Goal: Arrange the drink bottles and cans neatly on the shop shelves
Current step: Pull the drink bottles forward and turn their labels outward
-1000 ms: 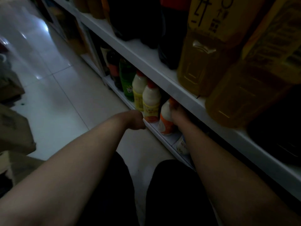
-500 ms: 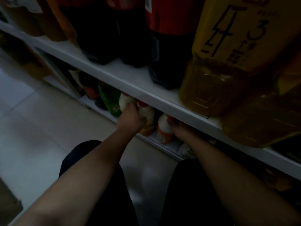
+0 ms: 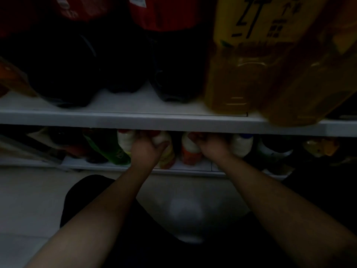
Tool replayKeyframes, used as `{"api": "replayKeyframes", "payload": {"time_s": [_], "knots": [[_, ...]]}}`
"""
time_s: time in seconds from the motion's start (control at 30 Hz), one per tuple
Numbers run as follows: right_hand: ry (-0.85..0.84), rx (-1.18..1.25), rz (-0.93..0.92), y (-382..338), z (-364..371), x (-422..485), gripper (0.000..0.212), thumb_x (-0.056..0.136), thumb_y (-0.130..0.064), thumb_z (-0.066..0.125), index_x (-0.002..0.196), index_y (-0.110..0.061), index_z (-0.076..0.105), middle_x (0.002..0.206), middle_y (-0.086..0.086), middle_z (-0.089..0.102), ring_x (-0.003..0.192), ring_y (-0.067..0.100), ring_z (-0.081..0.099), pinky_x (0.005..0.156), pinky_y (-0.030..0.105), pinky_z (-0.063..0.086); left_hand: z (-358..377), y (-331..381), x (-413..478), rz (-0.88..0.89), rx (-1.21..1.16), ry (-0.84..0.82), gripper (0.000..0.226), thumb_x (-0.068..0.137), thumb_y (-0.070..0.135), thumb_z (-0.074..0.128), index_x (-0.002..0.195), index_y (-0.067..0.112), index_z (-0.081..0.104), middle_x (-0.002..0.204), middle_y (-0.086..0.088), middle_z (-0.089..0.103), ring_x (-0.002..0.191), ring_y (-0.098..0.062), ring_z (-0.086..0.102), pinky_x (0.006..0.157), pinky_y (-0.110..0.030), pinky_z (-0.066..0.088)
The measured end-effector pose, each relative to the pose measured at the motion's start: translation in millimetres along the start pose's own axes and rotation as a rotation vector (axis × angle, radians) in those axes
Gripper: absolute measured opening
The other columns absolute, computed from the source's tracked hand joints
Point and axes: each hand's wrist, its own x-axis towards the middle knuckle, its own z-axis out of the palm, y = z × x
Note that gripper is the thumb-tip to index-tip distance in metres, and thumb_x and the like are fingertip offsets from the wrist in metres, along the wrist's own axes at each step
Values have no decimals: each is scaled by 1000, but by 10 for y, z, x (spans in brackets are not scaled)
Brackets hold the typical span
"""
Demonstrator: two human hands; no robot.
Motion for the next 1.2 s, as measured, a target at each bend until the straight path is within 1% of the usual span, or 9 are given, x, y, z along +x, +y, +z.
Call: {"api": "replayKeyframes", "payload": {"time_s": [0.13, 0.23, 0.33, 0.43, 0.57, 0.73, 0.97, 1.1, 1.2], "knots": [[-56, 98, 55, -127, 7, -33, 63, 82, -45, 68, 134, -15, 51, 140, 10, 50, 130, 28, 41, 110, 35, 28, -30, -40, -1, 68, 52, -95, 84, 75, 43, 77, 130, -10, 42, 102, -27, 64, 86, -43, 62, 70, -39, 45], [-155, 219, 110, -149, 1, 11, 69, 80, -43, 72, 138, -18, 44, 142, 4, 46, 132, 21, 40, 110, 32, 30, 36, -18, -17, 87, 37, -134, 90, 75, 44, 75, 137, -6, 32, 113, -26, 60, 93, -41, 61, 76, -40, 46], [-298, 195, 117, -8, 16, 101, 73, 74, -34, 79, 137, -15, 46, 138, 3, 49, 128, 19, 45, 105, 30, 37, 141, -31, -27, 126, 14, -127, 89, 78, 45, 71, 142, -1, 30, 123, -24, 55, 100, -41, 59, 77, -39, 46], [-313, 128, 113, 116, -13, 238, 73, 72, -38, 80, 134, -17, 49, 136, 5, 51, 126, 22, 47, 103, 33, 40, 187, -64, -20, 140, -31, -92, 92, 75, 46, 72, 142, -3, 31, 127, -26, 53, 106, -42, 56, 83, -42, 47], [-277, -3, 63, 65, -1, 307, 81, 71, -54, 75, 139, -25, 43, 143, 2, 45, 129, 23, 43, 105, 33, 36, 153, -48, -25, 139, -50, -54, 87, 73, 44, 76, 139, 2, 37, 131, -22, 51, 115, -39, 52, 91, -39, 43], [-143, -44, 74, 31, 68, 327, 87, 75, -57, 69, 146, -27, 31, 153, 2, 30, 139, 24, 29, 112, 33, 23, 149, -61, -19, 126, -58, 2, 80, 71, 47, 78, 132, 6, 46, 126, -20, 56, 110, -39, 55, 88, -37, 44], [-1, -104, 28, 68, -52, 231, 83, 71, -66, 66, 142, -33, 39, 150, -1, 36, 137, 23, 33, 113, 34, 25, 196, -17, -2, 116, -175, 13, 75, 67, 45, 81, 127, 11, 52, 121, -14, 62, 108, -34, 59, 83, -30, 45], [160, -195, -86, 19, -98, 33, 70, 71, -63, 69, 130, -28, 53, 137, 5, 52, 126, 27, 45, 104, 33, 34, 227, 62, 18, 131, -200, 19, 75, 66, 44, 82, 126, 10, 55, 117, -15, 64, 104, -34, 61, 78, -27, 42], [23, -224, -110, -38, -166, 29, 67, 76, -53, 69, 133, -24, 49, 137, 8, 50, 124, 27, 46, 99, 31, 36, 235, 102, 28, 207, -198, -34, 78, 67, 42, 83, 132, 12, 51, 126, -13, 61, 112, -33, 57, 85, -29, 43]]}}
